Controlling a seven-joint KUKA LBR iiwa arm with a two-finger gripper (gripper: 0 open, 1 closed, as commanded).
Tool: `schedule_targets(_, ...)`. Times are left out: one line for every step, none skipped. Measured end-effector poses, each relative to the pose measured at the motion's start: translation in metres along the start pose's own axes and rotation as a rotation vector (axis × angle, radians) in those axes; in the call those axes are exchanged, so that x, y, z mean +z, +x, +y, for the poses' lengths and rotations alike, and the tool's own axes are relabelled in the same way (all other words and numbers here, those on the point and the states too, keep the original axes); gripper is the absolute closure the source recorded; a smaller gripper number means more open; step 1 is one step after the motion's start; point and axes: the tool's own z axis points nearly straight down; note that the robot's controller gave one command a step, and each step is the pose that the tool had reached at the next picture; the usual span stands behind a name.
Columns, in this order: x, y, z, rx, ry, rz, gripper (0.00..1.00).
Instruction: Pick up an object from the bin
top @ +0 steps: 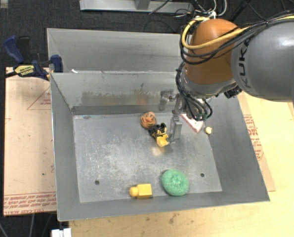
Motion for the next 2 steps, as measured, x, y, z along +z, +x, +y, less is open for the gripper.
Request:
schedule_targets(0.040, 0.000, -0.010, -0.064, 0.000, -0.006, 0.00)
schedule_targets(0.100, -0.020, -0.022, -0.055, 0.000, -0.004, 0.00)
